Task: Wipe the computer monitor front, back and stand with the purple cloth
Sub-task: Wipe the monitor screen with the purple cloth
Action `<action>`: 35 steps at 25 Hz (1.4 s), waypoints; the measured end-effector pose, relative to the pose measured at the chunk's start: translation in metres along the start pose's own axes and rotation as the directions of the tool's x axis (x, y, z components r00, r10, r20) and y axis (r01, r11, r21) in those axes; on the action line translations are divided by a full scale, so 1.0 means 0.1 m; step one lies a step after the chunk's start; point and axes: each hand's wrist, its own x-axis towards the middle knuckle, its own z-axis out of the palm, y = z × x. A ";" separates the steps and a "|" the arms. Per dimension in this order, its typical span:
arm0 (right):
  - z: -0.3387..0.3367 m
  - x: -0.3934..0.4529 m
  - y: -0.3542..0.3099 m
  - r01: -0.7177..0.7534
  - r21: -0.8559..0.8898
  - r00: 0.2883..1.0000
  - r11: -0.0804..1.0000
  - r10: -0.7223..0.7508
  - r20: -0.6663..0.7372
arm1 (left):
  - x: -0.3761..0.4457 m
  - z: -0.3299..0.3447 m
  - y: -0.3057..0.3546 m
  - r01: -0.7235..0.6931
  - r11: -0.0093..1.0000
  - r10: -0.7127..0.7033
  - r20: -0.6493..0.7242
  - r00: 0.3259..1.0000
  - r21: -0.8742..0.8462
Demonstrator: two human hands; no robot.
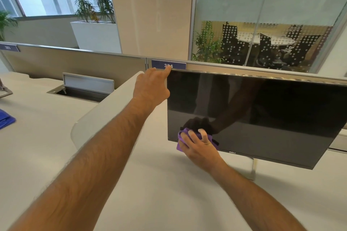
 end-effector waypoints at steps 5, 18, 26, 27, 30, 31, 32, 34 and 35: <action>-0.01 0.15 -0.13 0.130 -0.080 0.991 0.988 -0.128 0.034 | 0.01 0.02 -0.03 -0.007 1.000 0.007 -0.002 1.000 0.010; -0.04 0.40 -0.44 0.087 -0.025 0.993 0.996 -0.084 0.088 | 0.04 0.05 -0.06 -0.021 1.000 0.021 0.011 1.000 -0.008; -0.10 0.39 -0.59 -0.018 -0.001 0.986 1.000 0.018 0.164 | 0.06 0.07 -0.07 -0.015 1.000 0.015 0.000 1.000 -0.010; -0.11 0.39 -0.59 -0.033 0.009 0.985 0.999 0.031 0.170 | 0.05 0.07 -0.07 -0.012 1.000 0.012 0.000 1.000 -0.010; -0.15 0.37 -0.60 -0.086 0.053 0.976 0.995 0.074 0.204 | 0.04 0.06 -0.06 -0.006 1.000 0.006 -0.002 1.000 0.004; -0.15 0.34 -0.58 -0.103 0.064 0.974 0.993 0.088 0.207 | 0.03 0.06 -0.06 -0.005 1.000 0.005 -0.002 1.000 0.008; -0.16 0.30 -0.55 -0.121 0.079 0.972 0.990 0.101 0.214 | 0.02 0.06 -0.06 -0.003 1.000 0.003 -0.001 1.000 0.010; -0.17 0.20 -0.48 -0.153 0.114 0.965 0.982 0.124 0.231 | 0.01 0.06 -0.05 0.002 1.000 -0.002 0.000 1.000 0.010; -0.18 0.14 -0.43 -0.170 0.121 0.962 0.978 0.138 0.236 | 0.01 0.06 -0.05 0.004 1.000 -0.004 -0.001 1.000 0.007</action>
